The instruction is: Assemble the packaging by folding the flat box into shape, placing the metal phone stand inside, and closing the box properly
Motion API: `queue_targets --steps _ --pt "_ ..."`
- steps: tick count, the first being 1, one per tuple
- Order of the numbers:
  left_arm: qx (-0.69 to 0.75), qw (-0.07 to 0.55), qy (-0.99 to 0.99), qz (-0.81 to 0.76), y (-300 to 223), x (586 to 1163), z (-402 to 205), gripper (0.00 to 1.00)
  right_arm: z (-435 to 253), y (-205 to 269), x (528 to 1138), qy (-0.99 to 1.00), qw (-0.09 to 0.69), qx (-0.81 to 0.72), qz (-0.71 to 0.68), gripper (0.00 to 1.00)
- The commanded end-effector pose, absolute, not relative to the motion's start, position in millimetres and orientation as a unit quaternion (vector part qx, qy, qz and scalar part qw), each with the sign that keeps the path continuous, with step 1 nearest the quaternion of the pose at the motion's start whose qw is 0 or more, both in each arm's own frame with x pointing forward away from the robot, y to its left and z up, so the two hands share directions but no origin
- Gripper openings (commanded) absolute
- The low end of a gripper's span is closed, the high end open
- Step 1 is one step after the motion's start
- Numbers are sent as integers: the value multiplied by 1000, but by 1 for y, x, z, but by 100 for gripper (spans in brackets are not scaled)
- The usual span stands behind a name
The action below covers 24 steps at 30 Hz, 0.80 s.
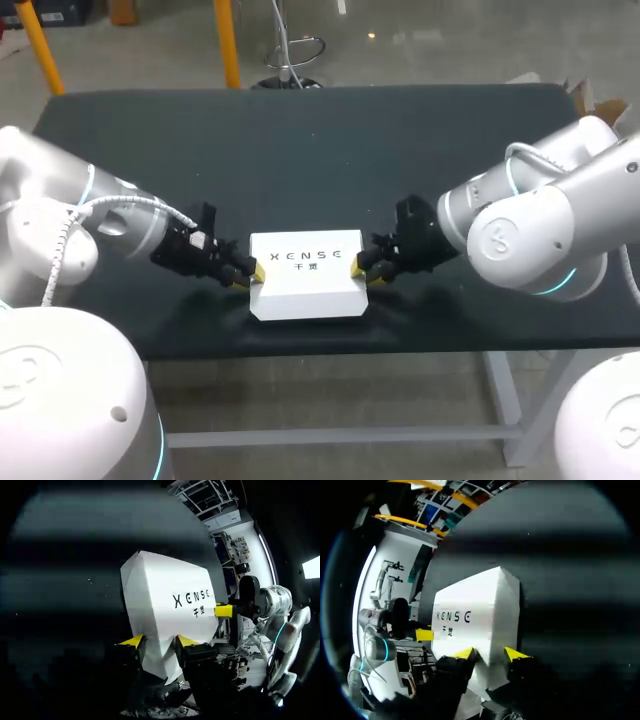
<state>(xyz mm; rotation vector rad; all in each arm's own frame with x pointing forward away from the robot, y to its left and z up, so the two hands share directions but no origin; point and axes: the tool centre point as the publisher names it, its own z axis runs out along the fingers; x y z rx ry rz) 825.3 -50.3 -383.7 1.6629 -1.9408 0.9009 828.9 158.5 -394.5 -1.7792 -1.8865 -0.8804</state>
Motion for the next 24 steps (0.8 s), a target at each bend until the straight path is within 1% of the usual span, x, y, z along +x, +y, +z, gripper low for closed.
queue_targets --steps 1,18,24 --pt "591 230 -706 316 -59 832 -387 44 -401 168 832 -677 214 -629 -316 42" --pt "588 237 -717 290 -70 833 -380 42 -397 175 837 -682 245 -623 -295 45" --pt "590 245 -717 280 -72 834 -376 42 -392 176 838 -681 256 -622 -289 44"
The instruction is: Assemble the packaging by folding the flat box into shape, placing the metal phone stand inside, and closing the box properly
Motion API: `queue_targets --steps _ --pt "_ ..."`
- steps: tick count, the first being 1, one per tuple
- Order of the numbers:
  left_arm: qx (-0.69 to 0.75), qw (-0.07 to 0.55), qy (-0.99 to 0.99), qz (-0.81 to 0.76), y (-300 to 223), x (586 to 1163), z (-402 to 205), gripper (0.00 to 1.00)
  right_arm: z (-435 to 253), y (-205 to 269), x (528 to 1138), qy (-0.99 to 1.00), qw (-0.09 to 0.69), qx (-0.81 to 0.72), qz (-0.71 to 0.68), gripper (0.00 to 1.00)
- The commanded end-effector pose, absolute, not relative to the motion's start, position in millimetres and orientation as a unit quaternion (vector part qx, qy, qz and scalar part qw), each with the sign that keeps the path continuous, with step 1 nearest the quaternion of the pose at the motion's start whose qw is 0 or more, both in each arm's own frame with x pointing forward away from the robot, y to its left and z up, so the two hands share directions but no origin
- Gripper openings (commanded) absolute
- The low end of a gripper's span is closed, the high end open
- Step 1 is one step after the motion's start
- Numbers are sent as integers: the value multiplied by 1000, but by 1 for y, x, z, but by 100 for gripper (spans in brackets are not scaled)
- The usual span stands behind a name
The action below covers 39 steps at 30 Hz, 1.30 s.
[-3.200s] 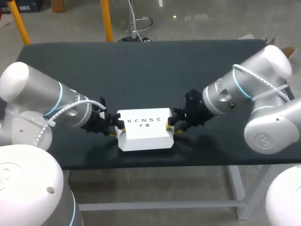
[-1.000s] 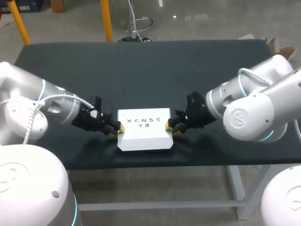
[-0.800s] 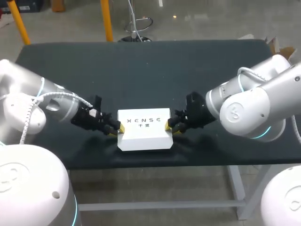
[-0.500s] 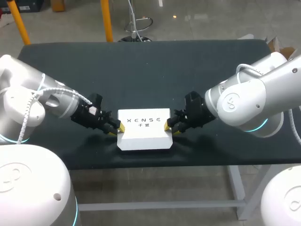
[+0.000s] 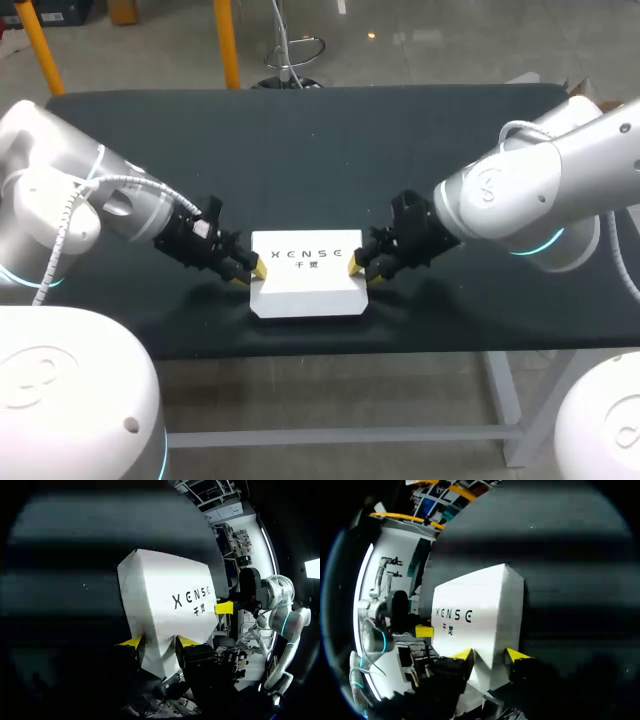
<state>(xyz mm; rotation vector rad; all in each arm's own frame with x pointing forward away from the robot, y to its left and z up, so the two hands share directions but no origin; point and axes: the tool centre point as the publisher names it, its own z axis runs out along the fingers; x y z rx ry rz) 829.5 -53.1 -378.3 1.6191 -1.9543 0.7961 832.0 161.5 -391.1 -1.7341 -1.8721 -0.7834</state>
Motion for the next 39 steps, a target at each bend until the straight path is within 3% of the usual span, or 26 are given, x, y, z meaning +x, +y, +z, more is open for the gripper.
queue_targets --steps 1,39 --pt "590 246 -717 278 -73 834 -376 42 -391 177 837 -681 257 -622 -289 44" --pt "600 275 -707 254 -63 833 -369 43 -382 171 837 -679 288 -623 -261 43"
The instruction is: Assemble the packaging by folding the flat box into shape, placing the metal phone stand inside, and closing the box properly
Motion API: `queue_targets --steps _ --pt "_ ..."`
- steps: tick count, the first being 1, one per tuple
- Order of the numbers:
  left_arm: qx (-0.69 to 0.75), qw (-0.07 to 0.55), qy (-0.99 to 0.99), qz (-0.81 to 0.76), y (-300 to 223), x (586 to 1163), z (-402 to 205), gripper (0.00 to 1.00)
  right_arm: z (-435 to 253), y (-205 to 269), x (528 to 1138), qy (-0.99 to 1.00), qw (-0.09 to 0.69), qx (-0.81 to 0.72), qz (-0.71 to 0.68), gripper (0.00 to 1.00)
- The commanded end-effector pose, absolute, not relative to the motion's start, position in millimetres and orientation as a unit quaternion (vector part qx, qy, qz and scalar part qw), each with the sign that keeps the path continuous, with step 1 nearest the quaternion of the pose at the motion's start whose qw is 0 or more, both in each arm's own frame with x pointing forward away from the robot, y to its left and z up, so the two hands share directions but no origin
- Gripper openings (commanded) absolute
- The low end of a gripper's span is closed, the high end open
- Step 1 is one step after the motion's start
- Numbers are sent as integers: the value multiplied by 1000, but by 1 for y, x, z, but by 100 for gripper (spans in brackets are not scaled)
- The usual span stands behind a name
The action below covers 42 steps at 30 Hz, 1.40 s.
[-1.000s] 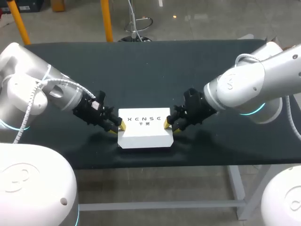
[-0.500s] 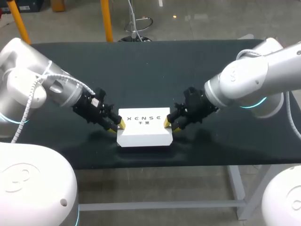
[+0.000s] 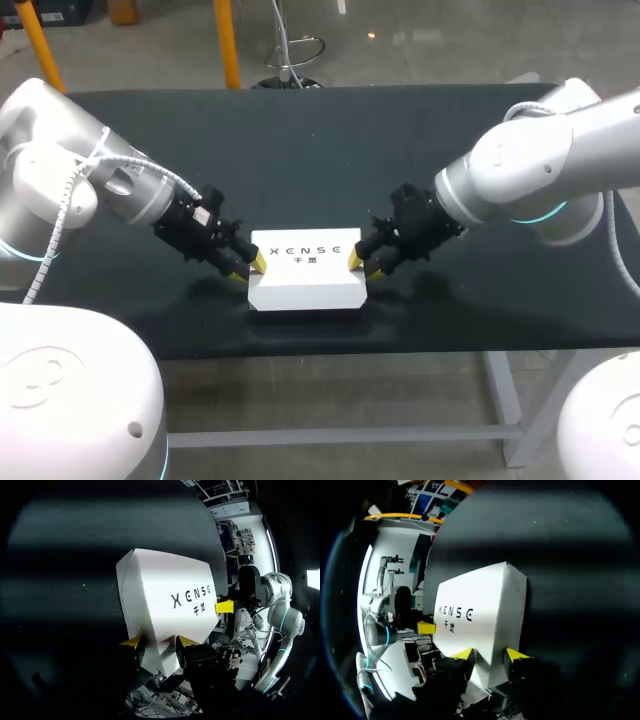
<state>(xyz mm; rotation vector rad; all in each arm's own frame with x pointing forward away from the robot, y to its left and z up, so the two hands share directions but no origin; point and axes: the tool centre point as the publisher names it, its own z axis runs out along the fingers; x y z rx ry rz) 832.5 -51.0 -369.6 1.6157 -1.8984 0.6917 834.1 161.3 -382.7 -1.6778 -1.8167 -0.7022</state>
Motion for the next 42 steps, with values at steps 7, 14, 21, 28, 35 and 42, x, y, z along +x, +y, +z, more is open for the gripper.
queue_targets --steps 7,14,21,28,35,42 --pt "600 274 -708 252 -65 833 -365 43 -378 169 837 -679 288 -622 -263 43" --pt "603 273 -707 248 -65 833 -364 44 -377 167 838 -680 292 -620 -261 43" --pt "606 275 -705 247 -63 834 -365 44 -378 165 840 -679 295 -621 -258 43" --pt "608 278 -702 245 -61 835 -365 44 -379 164 841 -679 300 -621 -254 43" --pt "611 278 -700 243 -60 834 -365 44 -379 160 842 -678 305 -621 -248 44" --pt "611 277 -701 242 -60 834 -364 44 -376 158 841 -678 306 -622 -245 44"
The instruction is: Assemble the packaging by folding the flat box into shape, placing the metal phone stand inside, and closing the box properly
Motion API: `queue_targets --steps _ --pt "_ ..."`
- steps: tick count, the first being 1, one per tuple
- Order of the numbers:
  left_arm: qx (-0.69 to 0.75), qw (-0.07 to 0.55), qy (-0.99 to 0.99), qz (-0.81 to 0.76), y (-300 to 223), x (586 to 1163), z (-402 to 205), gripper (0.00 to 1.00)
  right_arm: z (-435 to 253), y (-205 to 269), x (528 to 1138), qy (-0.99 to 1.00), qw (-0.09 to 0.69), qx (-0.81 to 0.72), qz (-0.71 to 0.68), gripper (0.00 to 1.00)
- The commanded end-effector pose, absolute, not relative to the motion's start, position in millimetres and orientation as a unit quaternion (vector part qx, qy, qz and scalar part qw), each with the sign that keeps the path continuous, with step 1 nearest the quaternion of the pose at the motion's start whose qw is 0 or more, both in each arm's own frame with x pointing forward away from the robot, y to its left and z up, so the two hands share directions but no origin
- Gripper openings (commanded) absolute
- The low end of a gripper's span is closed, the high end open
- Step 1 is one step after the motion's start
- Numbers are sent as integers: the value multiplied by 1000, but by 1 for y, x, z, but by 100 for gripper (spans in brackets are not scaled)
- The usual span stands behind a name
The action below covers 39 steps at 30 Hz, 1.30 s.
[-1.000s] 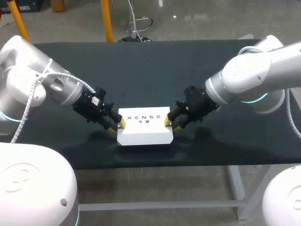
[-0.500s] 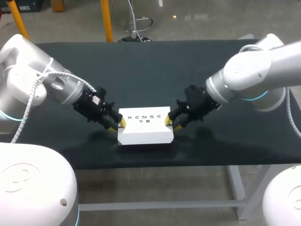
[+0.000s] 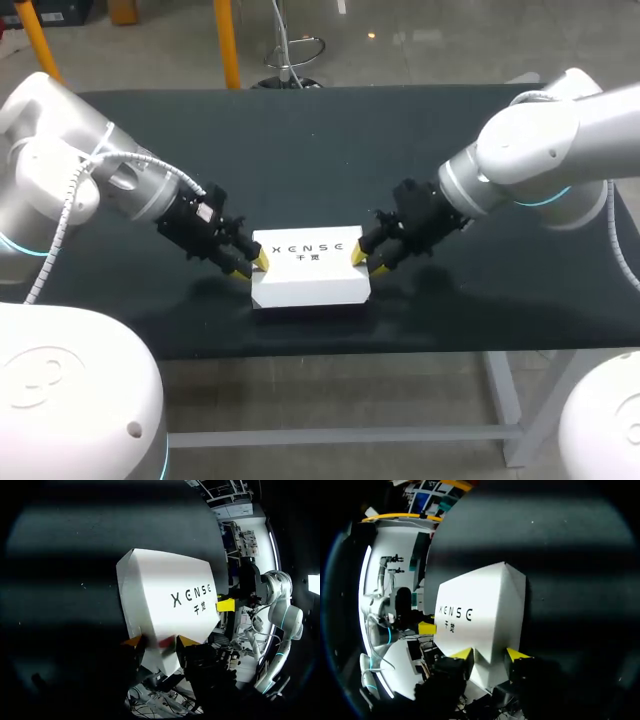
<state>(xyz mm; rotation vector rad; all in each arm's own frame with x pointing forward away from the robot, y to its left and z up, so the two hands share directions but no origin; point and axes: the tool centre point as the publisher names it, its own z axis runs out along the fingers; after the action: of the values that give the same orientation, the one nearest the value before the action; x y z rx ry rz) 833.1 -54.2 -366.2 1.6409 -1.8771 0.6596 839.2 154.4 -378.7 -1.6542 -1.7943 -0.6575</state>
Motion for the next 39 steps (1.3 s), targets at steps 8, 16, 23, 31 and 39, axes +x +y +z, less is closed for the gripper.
queue_targets --steps 8,16,23,31,39 --pt "615 275 -700 238 -59 833 -362 44 -376 158 842 -680 312 -621 -235 44" --pt "617 277 -699 234 -58 835 -362 44 -377 155 842 -678 315 -624 -226 44" --pt "620 274 -698 232 -57 835 -358 45 -373 153 843 -678 321 -624 -220 45" --pt "622 277 -696 226 -57 836 -355 45 -370 153 843 -679 326 -622 -214 45" --pt "621 282 -698 218 -58 838 -350 45 -366 154 845 -680 338 -618 -204 44"
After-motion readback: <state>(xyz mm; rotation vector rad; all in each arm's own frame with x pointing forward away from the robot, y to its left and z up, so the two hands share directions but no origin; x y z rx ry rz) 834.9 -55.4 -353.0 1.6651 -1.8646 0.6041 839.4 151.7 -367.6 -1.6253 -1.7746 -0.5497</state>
